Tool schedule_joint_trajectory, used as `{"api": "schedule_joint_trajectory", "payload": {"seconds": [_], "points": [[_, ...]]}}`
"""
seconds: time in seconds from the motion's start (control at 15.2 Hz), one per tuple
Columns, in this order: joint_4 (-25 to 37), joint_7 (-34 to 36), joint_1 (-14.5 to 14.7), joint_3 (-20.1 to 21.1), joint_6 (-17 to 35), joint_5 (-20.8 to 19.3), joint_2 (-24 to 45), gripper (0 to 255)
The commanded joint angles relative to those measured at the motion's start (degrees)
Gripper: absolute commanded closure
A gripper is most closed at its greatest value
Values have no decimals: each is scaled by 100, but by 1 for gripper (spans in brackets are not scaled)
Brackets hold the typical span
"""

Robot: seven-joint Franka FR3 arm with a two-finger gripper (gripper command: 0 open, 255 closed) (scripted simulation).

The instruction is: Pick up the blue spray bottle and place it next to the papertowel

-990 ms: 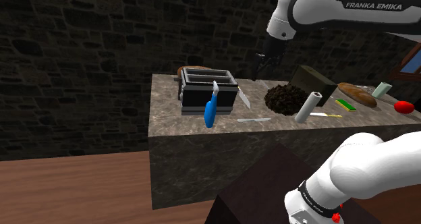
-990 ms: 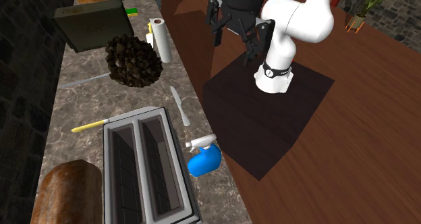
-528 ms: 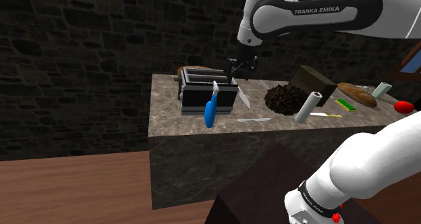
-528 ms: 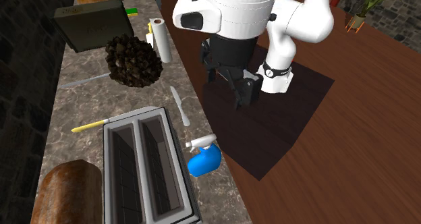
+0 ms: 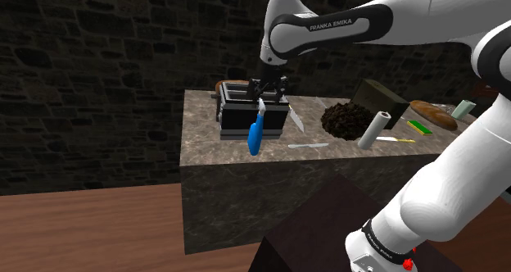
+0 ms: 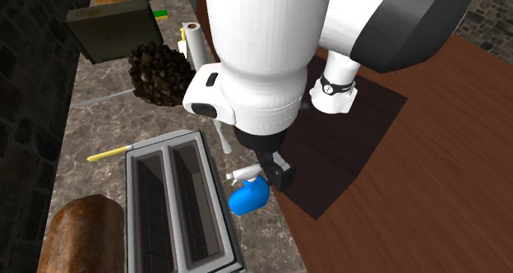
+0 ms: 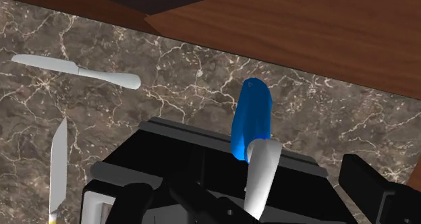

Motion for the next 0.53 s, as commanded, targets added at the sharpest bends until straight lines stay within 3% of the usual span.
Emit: {"api": "schedule_joint_trajectory", "payload": {"seconds": [0.0, 0.46], "points": [[-52, 46, 3, 4, 136, -15, 92, 0], [-307, 62, -2, -2, 479, -39, 181, 0]]}}
